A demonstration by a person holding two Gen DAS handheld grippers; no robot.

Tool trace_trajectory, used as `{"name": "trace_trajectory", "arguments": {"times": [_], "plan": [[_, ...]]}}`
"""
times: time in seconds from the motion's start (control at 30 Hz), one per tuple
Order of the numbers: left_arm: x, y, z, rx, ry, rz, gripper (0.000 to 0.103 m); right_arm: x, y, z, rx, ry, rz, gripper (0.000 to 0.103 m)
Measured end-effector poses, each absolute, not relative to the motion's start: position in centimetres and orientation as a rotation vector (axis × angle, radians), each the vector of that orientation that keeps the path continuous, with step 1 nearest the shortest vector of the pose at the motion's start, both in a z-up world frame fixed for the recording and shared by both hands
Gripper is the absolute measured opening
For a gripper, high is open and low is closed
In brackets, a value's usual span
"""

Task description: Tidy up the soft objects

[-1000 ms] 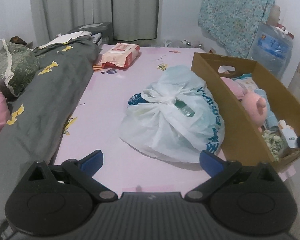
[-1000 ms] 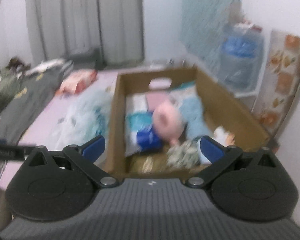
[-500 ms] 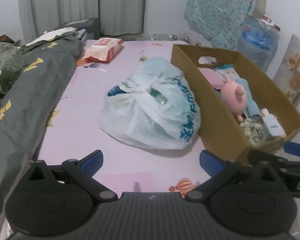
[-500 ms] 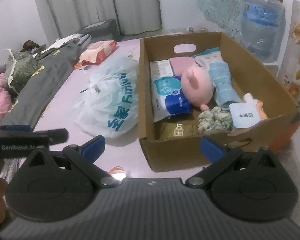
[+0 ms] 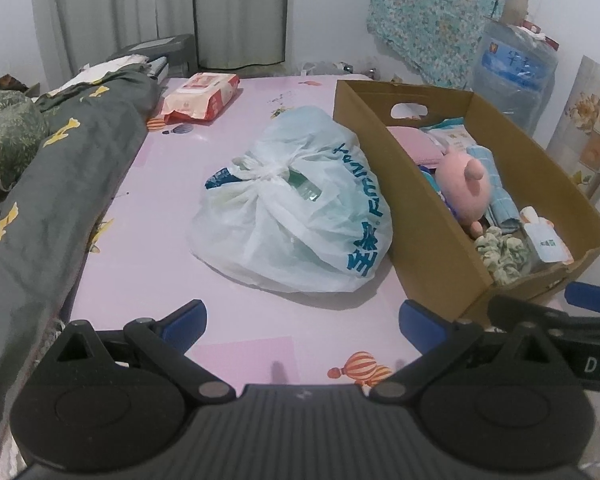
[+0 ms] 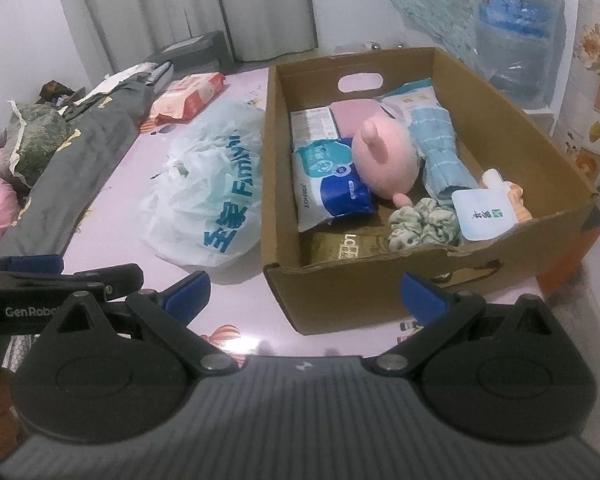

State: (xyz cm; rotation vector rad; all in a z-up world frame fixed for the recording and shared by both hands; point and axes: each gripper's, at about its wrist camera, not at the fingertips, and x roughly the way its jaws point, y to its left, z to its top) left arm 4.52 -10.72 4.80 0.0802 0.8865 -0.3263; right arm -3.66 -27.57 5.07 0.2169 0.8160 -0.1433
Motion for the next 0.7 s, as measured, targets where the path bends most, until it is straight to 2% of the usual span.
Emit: {"name": "trace_trajectory", "arguments": {"times": [0.7], "plan": [[5.8,-12.2,4.0,0.1,0.922,-0.31,0.102,-2.3,-29.4,3.6,0.275,0.856,-0.138,0.102]]}}
